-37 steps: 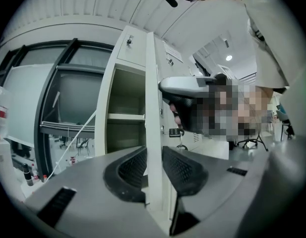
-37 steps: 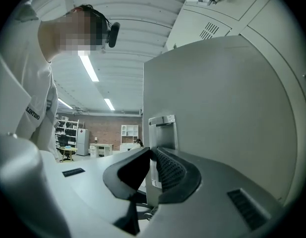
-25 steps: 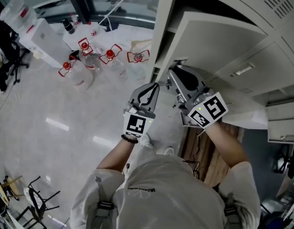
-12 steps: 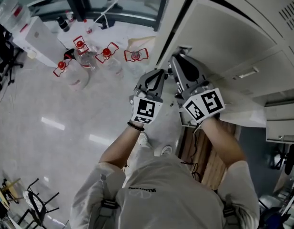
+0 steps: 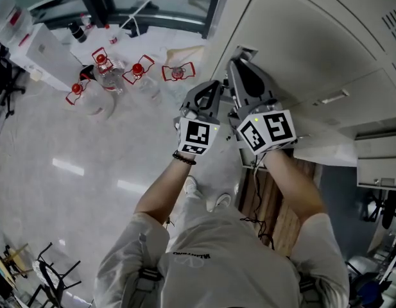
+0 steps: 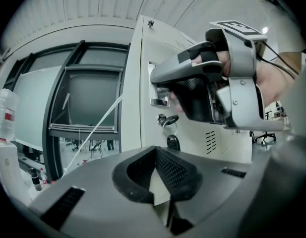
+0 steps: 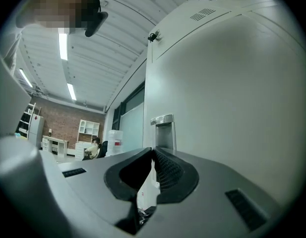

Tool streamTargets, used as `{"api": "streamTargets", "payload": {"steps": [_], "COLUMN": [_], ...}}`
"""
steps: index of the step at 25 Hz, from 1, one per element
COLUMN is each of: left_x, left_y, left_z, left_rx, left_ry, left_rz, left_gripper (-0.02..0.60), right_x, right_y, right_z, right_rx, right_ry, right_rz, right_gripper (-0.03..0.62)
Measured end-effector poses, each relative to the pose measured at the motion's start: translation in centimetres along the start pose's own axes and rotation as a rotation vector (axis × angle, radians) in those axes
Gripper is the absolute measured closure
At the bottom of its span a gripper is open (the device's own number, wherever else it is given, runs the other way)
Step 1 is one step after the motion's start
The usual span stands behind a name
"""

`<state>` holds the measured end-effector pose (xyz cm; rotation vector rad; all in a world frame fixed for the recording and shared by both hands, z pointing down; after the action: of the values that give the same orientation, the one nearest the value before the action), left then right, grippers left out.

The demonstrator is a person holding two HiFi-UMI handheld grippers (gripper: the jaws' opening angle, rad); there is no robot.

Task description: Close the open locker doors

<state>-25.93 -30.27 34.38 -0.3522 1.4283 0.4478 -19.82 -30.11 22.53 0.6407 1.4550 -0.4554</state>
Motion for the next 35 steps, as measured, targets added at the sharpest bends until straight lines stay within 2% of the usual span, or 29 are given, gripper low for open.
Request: {"api": "streamTargets", "payload": {"steps": [11,13,18,22,24,26,28,30,33,35], "left_x": [0.0,-0.1,0.0,-0.7,-2.9,-6.3,-10.3,-14.0,-18.7,-20.9], "left_y": [-1.4,-1.4,-1.1,2.6,5.8,9.2,12.4,14.7,15.9,15.7], "left_z": [-0.4,-0.4,-0.4,1.3,4.6,9.6,15.5,21.6,30.2,34.8], "left_rx": [0.026,0.031,0.056,0.084,0.038,-0.025,-0.061,-0.070,-0.081,-0.085], "left_ry": [-0.021,-0.030,-0.065,-0.160,-0.195,-0.194,-0.129,-0.044,0.039,0.047], "left_rz": [0.009,0.016,0.035,0.100,0.051,-0.054,-0.159,-0.225,-0.243,-0.220], "left_gripper": [0.577,0.577,0.577,0.577,0.577,0.577,0.575,0.575,0.549,0.514], "right_x": [-0.3,-0.8,-2.3,-5.8,-8.5,-11.8,-15.4,-18.8,-23.0,-25.7], "right_y": [-0.7,0.3,7.7,16.7,21.7,26.9,31.9,36.5,42.5,45.9], "right_z": [0.8,0.6,-3.2,-6.5,-7.3,-7.3,-6.7,-5.4,-3.0,-1.3], "right_rx": [-0.096,-0.097,0.008,0.020,0.011,-0.010,-0.067,-0.126,-0.187,-0.225], "right_ry": [-0.011,-0.007,0.087,0.052,0.013,-0.027,-0.060,-0.057,0.011,0.042], "right_rz": [0.039,0.036,0.029,-0.004,-0.054,-0.123,-0.180,-0.215,-0.208,-0.195], "right_gripper": [0.563,0.583,0.583,0.583,0.583,0.583,0.583,0.583,0.583,0.583]}}
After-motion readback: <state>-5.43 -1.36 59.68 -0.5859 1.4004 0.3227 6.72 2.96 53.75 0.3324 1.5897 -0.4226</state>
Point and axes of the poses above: the fingertips, and each gripper's own axes: y backward along the fingers, z to its right, x out of its top, the point moved 5 cm from there along y, backward along the fingers, and after that the axes turned 4 degrees about x, right-handed, at the moved point
